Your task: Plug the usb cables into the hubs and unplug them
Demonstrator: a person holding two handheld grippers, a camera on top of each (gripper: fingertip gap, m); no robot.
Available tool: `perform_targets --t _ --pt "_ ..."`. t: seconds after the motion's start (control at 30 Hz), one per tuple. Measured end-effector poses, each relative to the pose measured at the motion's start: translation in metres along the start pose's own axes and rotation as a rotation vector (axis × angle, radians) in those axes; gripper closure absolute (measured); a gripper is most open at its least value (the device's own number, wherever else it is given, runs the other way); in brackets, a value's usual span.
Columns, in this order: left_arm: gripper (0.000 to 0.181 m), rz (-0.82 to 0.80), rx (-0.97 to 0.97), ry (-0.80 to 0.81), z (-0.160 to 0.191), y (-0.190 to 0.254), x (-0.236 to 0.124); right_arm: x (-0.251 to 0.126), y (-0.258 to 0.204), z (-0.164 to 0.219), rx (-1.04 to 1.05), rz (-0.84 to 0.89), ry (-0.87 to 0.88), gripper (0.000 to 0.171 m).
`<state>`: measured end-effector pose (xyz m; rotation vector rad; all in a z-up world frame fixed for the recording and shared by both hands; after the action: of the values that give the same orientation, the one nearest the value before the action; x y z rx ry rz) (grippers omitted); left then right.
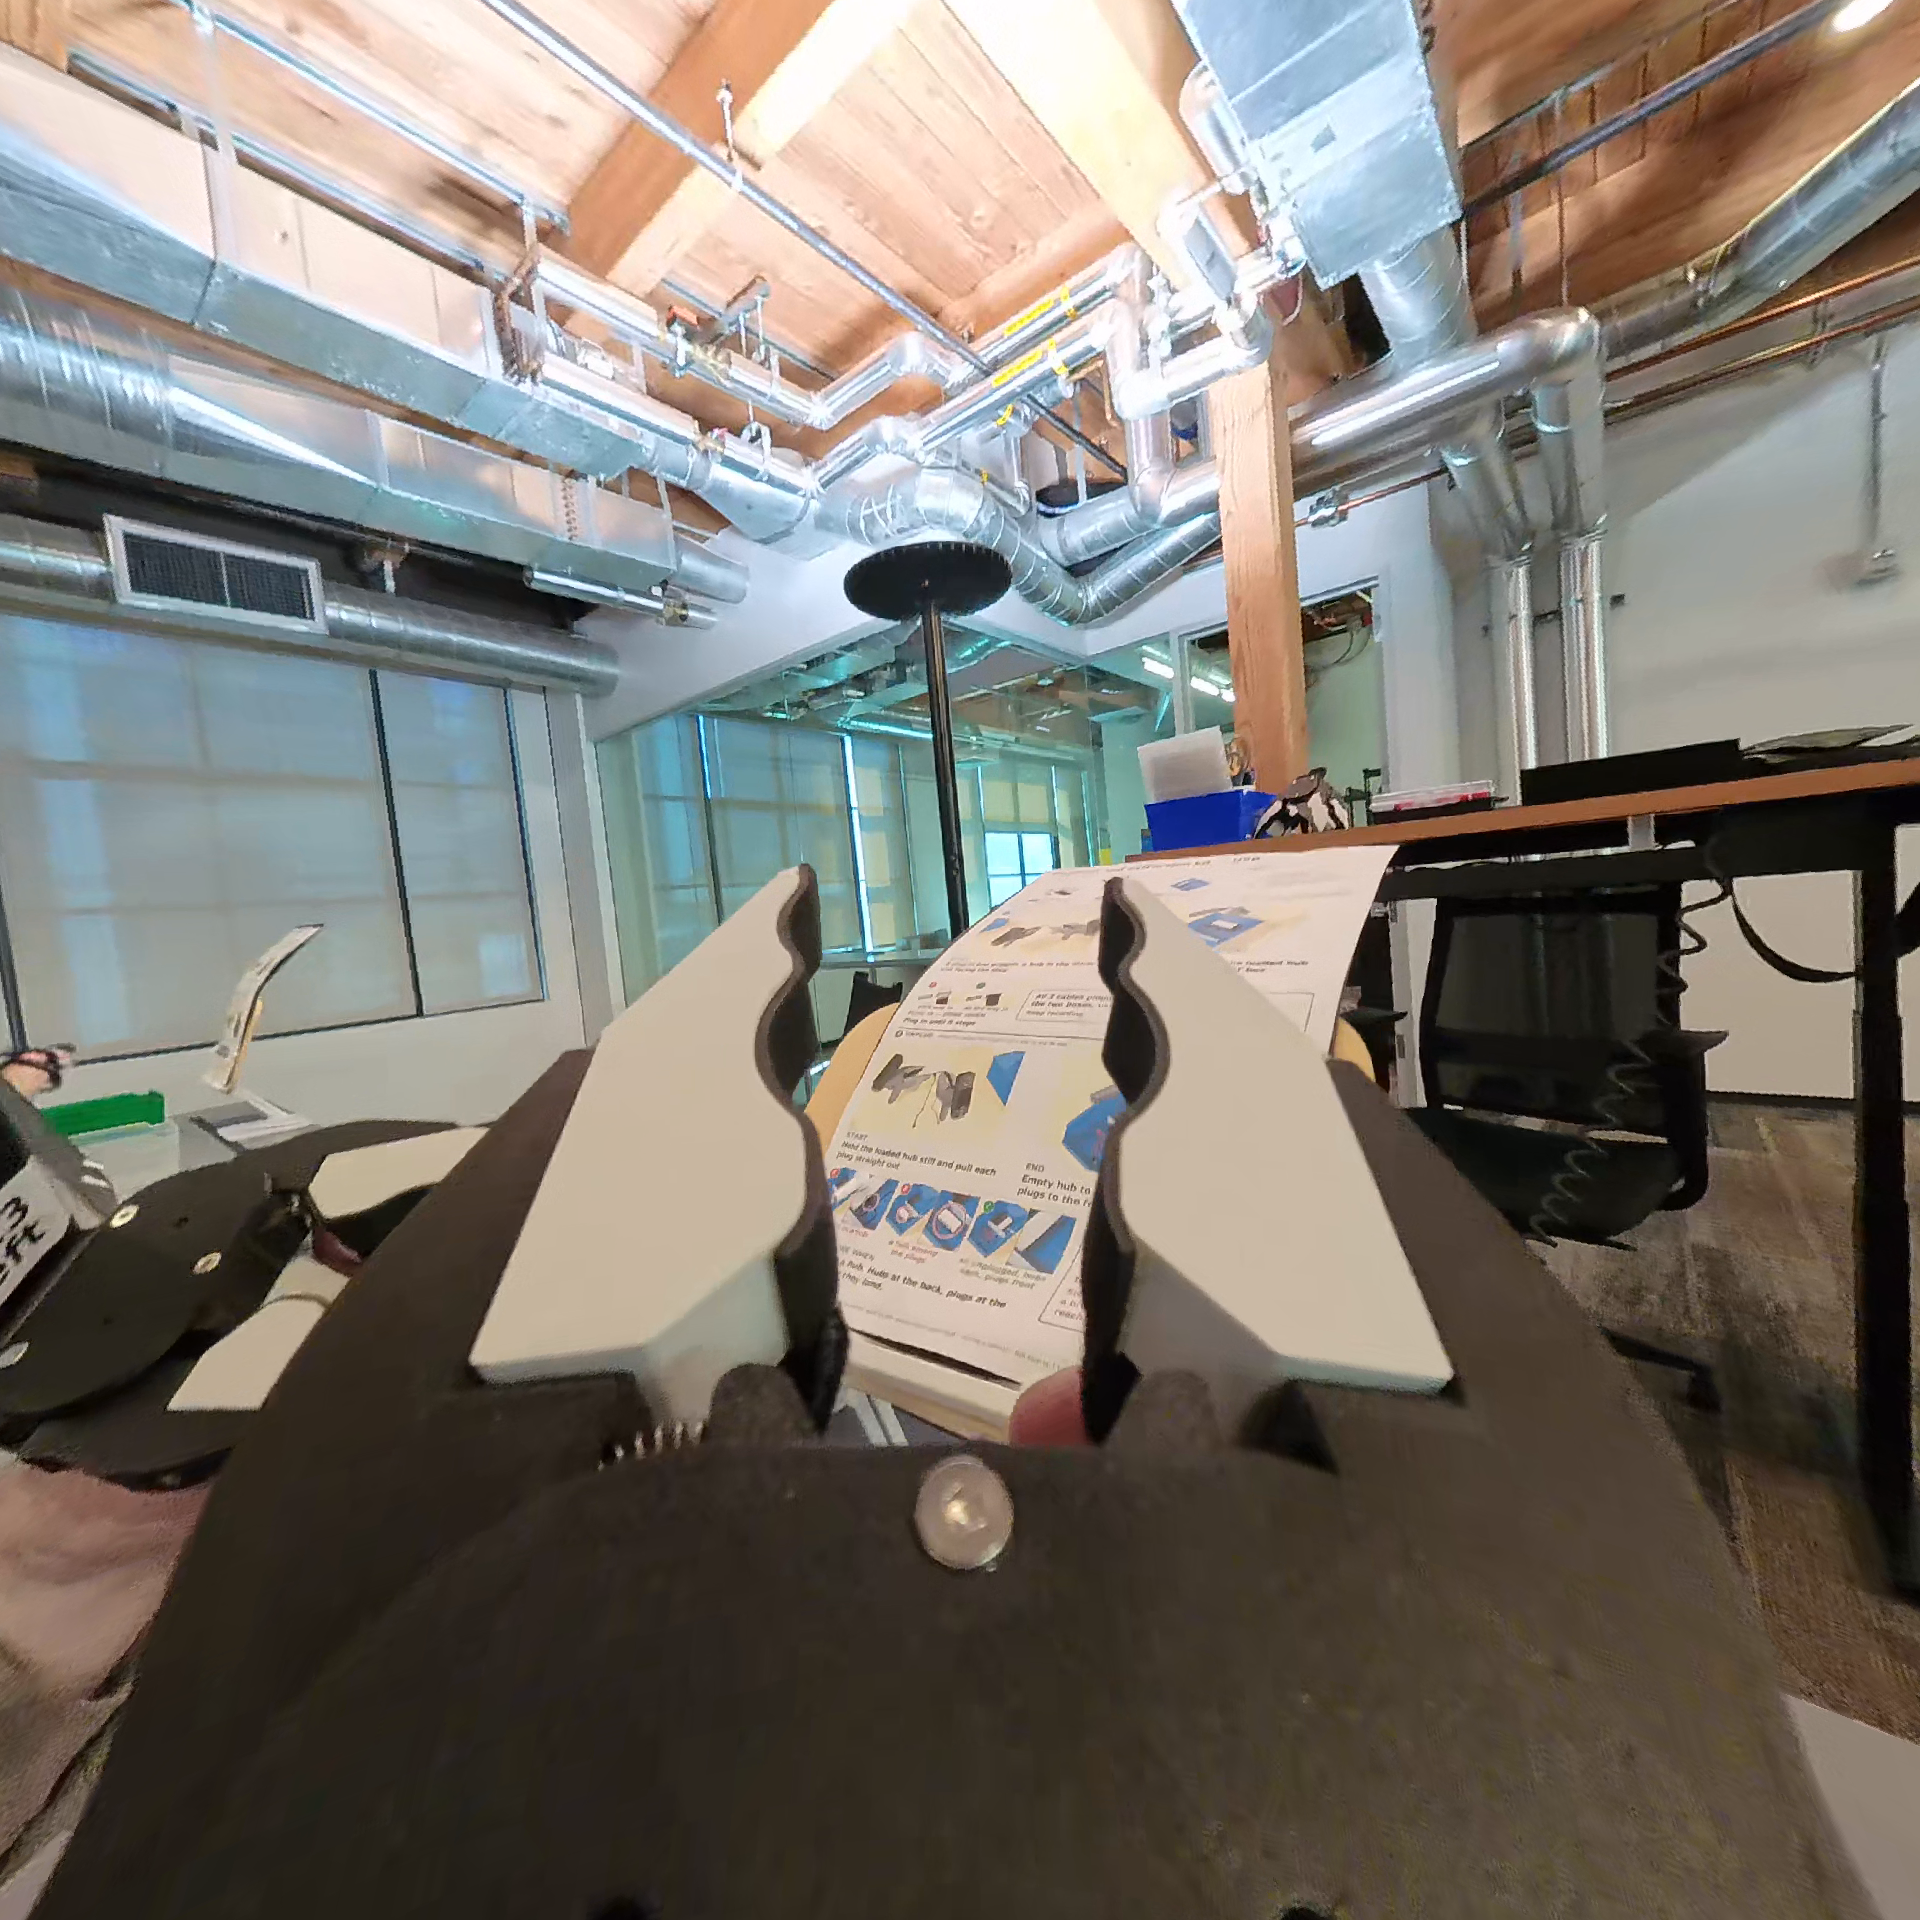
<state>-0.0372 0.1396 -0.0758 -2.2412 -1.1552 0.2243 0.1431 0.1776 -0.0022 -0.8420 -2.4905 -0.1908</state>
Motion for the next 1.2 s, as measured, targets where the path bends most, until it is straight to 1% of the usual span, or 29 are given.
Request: perform_targets --t 0.07,0.1,0.17,0.2,0.4,0.53,0.6,0.7,0.8,1.0,1.2 --pt "0.137 -0.018 0.022 0.002 -0.001 0.001 -0.007 -0.002 0.000 -0.003 0.005 0.002 0.015 0.119" --pt "0.138 -0.033 0.008 0.015 0.001 0.002 -0.011 -0.001 -0.001 -0.002 0.004 0.001 0.012 0.119" --pt "0.145 -0.030 -0.055 0.066 0.003 0.002 -0.011 0.001 -0.003 0.001 0.006 -0.008 0.003 0.119" --pt "0.143 -0.012 -0.063 0.055 0.004 0.003 -0.008 0.003 -0.004 0.002 0.006 -0.012 -0.003 0.119" --pt "0.143 -0.008 0.013 0.058 0.000 0.004 -0.010 0.007 -0.015 -0.006 0.008 -0.034 -0.003 0.119" --pt "0.144 0.011 0.017 0.049 0.001 0.007 -0.010 0.009 -0.029 -0.015 -0.084 -0.058 -0.074 0.116" --pt "0.144 0.015 0.032 0.044 0.002 0.010 -0.008 0.001 -0.030 -0.019 -0.097 -0.042 -0.051 0.117" --pt "0.144 0.027 0.068 0.028 0.003 0.016 -0.006 -0.012 -0.023 -0.016 -0.074 -0.004 0.014 0.123" --pt "0.144 0.035 0.075 0.036 -0.001 0.019 -0.006 -0.008 -0.015 -0.011 -0.039 -0.024 0.001 0.116" --pt "0.145 0.034 0.117 0.034 -0.003 0.020 -0.005 -0.007 -0.009 -0.017 -0.008 -0.031 0.057 0.117" --pt "0.145 0.041 0.102 0.048 -0.004 0.019 -0.003 -0.007 -0.012 -0.028 -0.011 -0.050 0.103 0.117"
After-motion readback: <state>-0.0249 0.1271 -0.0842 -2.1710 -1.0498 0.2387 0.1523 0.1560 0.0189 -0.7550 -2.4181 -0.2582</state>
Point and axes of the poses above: each gripper's, where its closed fingertips meet, x out along the fingers, z out of its underside, y = z × x across the jaws, the point moved 5 cm from there along -x, back along the fingers, and after that the axes turned 7 degrees about -z, right-handed, at the moved point
